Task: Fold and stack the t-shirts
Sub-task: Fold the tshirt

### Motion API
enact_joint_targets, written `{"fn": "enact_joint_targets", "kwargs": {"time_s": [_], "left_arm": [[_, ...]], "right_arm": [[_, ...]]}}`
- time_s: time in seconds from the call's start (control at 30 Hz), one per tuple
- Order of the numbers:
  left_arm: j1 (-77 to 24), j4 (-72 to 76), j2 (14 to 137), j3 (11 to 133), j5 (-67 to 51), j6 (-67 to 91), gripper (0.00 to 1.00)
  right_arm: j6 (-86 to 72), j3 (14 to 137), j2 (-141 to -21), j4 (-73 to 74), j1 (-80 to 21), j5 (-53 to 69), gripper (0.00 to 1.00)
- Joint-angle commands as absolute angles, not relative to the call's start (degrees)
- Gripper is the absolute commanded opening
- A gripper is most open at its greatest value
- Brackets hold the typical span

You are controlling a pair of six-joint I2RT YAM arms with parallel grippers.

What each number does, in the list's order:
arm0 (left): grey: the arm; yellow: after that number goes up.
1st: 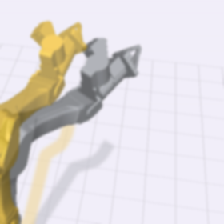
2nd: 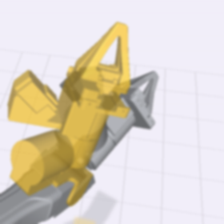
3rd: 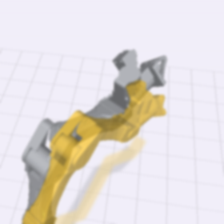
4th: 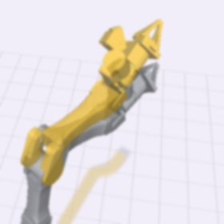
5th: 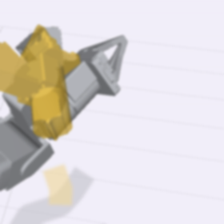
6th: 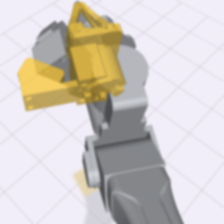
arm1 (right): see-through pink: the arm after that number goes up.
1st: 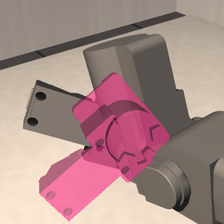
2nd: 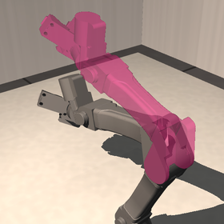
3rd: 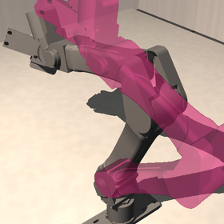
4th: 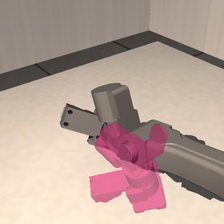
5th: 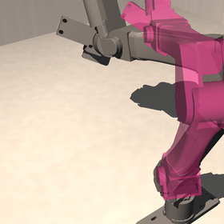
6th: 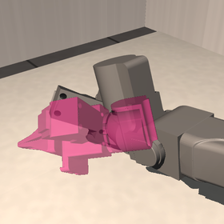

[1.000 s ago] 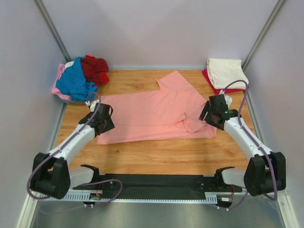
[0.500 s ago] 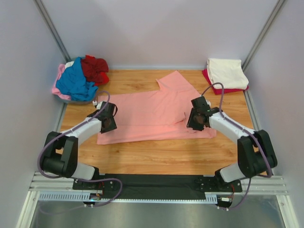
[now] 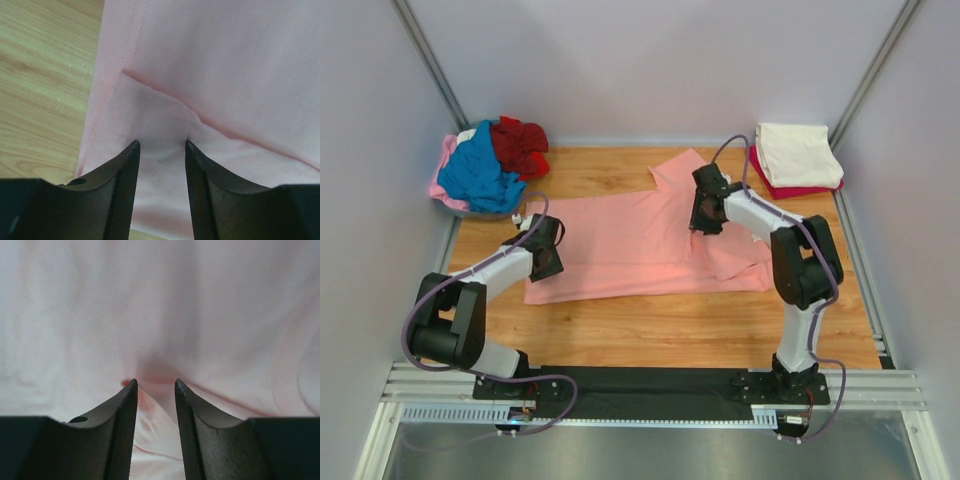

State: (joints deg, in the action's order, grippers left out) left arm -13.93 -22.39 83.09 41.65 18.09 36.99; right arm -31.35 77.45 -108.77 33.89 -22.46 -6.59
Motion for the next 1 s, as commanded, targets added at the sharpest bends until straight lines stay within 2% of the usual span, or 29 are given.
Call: {"fn": "enact_joint_targets", "kwargs": {"time_s": [0.0, 0.1, 0.17, 0.3, 0.43, 0.53, 0.7, 0.97], "left_arm": [[-13.4, -21.6, 82.6, 42.9, 18.5, 37.7, 0.49], [-13.4, -21.7, 82.5, 42.9, 18.5, 37.8, 0.49], [-13.4, -21.8, 82.5, 42.9, 18.6, 37.7, 0.48], [-13.3, -21.6, 82.2, 42.5, 18.6, 38.0, 0.48], [-13.3, -21.5, 82.1, 42.5, 18.7, 38.1, 0.48], [-13.3, -21.6, 82.2, 42.5, 18.5, 38.2, 0.48], [-13.3, -21.7, 82.1, 42.5, 18.6, 38.5, 0.47], [-13.3, -21.6, 82.1, 42.5, 18.5, 38.5, 0.47]], "right_arm": [[-26.0, 89.4, -115.8, 35.6, -23.1, -7.6, 0.37], [-23.1, 98.9, -118.0, 39.9, -23.1, -8.6, 0.36], [-22.4, 99.1, -114.7, 40.6, -23.1, -10.8, 0.37], [-20.4, 89.9, -103.6, 39.5, -23.4, -15.0, 0.48], [-22.7, 76.2, -94.5, 42.5, -23.7, -17.3, 0.48], [-24.3, 66.8, -89.0, 42.0, -24.2, -14.3, 0.47], [-24.5, 61.3, -88.1, 40.0, -24.1, -10.6, 0.42], [-25.9, 59.4, -91.1, 37.9, -24.2, -6.4, 0.43]]}}
